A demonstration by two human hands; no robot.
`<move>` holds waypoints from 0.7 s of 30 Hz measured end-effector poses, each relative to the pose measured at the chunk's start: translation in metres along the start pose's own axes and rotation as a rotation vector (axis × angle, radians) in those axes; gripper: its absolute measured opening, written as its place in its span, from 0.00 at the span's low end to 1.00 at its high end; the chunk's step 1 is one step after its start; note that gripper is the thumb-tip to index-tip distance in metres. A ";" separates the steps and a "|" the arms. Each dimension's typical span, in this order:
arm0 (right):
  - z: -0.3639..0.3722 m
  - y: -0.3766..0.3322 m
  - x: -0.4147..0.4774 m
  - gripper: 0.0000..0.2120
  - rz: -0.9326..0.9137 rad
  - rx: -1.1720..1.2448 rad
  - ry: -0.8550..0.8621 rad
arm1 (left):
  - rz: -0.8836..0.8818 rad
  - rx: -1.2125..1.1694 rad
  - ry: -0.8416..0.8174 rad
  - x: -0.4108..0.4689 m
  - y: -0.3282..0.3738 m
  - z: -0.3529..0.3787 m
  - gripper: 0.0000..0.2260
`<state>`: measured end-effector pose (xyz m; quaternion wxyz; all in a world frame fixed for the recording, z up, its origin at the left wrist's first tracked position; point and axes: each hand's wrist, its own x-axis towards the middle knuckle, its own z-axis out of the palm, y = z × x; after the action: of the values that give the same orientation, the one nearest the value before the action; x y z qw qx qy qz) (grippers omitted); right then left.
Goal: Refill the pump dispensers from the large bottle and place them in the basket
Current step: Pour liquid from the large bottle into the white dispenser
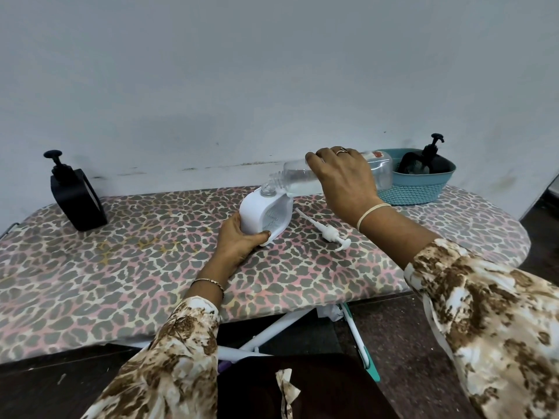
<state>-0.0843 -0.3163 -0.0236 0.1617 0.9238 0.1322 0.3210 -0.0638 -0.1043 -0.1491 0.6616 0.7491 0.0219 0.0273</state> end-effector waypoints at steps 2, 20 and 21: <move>0.000 0.000 0.000 0.24 0.003 0.003 -0.006 | 0.004 -0.003 0.000 0.000 0.000 0.000 0.31; 0.005 -0.002 -0.009 0.26 0.102 0.080 -0.058 | 0.027 0.007 0.019 -0.001 -0.002 0.001 0.32; 0.006 -0.001 -0.010 0.26 0.114 0.091 -0.065 | 0.029 0.015 0.024 -0.001 -0.002 0.001 0.31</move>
<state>-0.0881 -0.3205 -0.0342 0.1051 0.9461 0.0885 0.2931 -0.0651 -0.1052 -0.1511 0.6552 0.7538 0.0192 0.0460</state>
